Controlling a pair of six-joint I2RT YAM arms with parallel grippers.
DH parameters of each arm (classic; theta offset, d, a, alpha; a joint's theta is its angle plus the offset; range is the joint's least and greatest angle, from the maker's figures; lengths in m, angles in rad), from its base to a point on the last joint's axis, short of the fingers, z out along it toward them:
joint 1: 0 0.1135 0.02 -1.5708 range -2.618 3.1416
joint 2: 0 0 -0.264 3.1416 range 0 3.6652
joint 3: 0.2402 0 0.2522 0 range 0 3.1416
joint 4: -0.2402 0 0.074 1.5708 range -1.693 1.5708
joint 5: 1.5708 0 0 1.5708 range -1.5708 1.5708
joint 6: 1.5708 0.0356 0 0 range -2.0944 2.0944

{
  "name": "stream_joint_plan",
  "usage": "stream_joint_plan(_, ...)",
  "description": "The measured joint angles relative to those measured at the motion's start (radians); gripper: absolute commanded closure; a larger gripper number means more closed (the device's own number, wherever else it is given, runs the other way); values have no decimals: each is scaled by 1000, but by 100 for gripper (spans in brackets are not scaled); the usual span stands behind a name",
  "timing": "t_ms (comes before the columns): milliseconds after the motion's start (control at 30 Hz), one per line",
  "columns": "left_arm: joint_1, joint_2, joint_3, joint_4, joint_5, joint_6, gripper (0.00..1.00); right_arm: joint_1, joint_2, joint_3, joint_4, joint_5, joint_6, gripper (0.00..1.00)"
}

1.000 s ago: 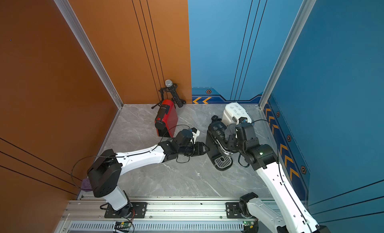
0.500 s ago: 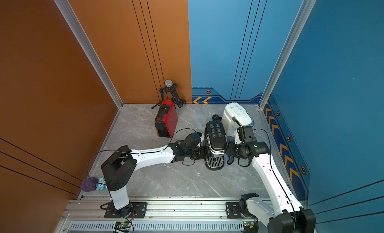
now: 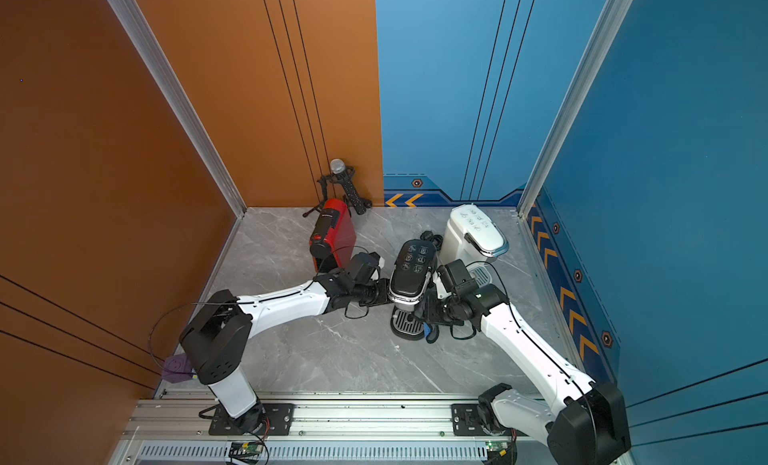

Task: Wipe the surface of a coffee machine
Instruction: Adjust the coffee machine at the center of the board, then wipe the dirt from the surface of the coffee machine.

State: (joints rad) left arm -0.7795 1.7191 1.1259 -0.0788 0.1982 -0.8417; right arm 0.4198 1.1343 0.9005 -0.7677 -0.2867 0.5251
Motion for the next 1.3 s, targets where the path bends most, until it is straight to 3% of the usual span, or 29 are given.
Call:
stream_joint_plan(167,-2,-45,-5,6,-9,8,43,-191,-115,-30,-2,7,-1,91)
stream_joint_plan(267,-8,-44,-5,7,-10,8,43,-246,-167,-12,-2,10,-10,91)
stream_joint_plan(600,-39,-32,-5,11,-12,8,43,-248,-56,163,112,-43,-69,90)
stream_joint_plan(767,-40,-31,-5,8,-13,7,43,-254,46,42,243,-15,-76,91)
stream_joint_plan(1033,-49,16,35,-3,-15,7,44,-237,79,-242,368,-13,-48,91)
stream_joint_plan(1167,-59,54,69,-35,-6,8,44,-216,149,-267,423,-20,-44,91)
stream_joint_plan(1300,-60,60,80,-52,-7,8,44,-213,114,-253,401,-14,-47,90)
